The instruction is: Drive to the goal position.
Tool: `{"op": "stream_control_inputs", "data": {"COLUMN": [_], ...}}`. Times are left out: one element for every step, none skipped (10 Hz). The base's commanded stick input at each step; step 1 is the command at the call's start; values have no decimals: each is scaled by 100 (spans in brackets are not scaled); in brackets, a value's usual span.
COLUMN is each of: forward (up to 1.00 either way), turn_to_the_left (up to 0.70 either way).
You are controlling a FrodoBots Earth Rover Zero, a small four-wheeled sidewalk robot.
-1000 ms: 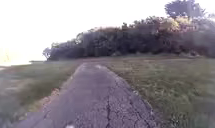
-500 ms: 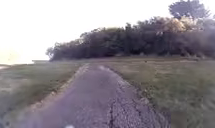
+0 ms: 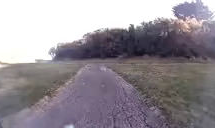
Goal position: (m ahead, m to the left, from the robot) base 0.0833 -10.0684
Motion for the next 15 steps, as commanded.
{"op": "stream_control_inputs", "data": {"forward": [70, 70, 70, 70, 70, 70, 70, 70, 70, 70, 70, 70, 70, 70, 70], "turn_to_the_left": [14, 14, 14, 14, 0, 0, 0, 0, 0, 0, 0, 0, 0, 0, 0]}}
